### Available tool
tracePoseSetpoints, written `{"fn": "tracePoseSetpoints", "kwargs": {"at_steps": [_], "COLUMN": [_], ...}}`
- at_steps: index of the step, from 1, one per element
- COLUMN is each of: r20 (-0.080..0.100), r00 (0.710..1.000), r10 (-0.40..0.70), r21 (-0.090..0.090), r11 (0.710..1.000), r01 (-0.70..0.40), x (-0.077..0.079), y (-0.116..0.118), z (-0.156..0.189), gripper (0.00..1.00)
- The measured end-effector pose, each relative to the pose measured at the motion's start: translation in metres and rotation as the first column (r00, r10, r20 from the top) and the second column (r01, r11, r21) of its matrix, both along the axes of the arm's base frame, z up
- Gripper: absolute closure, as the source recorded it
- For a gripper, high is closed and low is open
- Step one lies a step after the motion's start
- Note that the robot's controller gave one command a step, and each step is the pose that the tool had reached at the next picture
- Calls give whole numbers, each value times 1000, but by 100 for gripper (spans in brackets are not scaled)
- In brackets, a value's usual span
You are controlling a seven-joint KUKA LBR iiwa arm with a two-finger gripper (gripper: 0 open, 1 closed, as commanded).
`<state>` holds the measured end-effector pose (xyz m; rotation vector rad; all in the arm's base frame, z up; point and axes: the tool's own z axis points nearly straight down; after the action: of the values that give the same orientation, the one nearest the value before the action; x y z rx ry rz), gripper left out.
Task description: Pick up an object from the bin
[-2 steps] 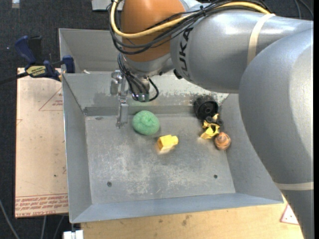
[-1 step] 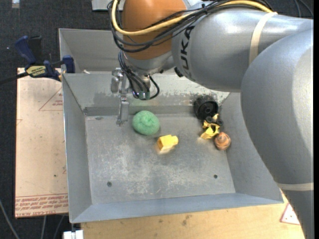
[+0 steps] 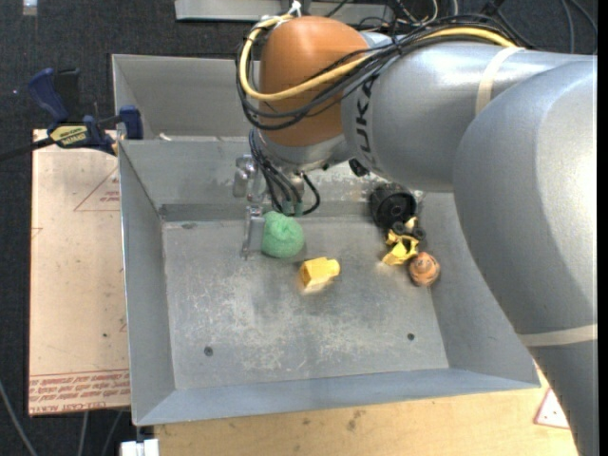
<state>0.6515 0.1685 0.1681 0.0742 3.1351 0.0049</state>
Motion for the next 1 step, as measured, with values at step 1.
{"fn": "tracePoseSetpoints", "kwargs": {"at_steps": [1], "r20": [-6], "r00": [991], "r10": [-134], "r21": [-3], "r11": [991], "r01": [134], "x": [-7], "y": [-23], "z": [-37], "gripper": [0]}}
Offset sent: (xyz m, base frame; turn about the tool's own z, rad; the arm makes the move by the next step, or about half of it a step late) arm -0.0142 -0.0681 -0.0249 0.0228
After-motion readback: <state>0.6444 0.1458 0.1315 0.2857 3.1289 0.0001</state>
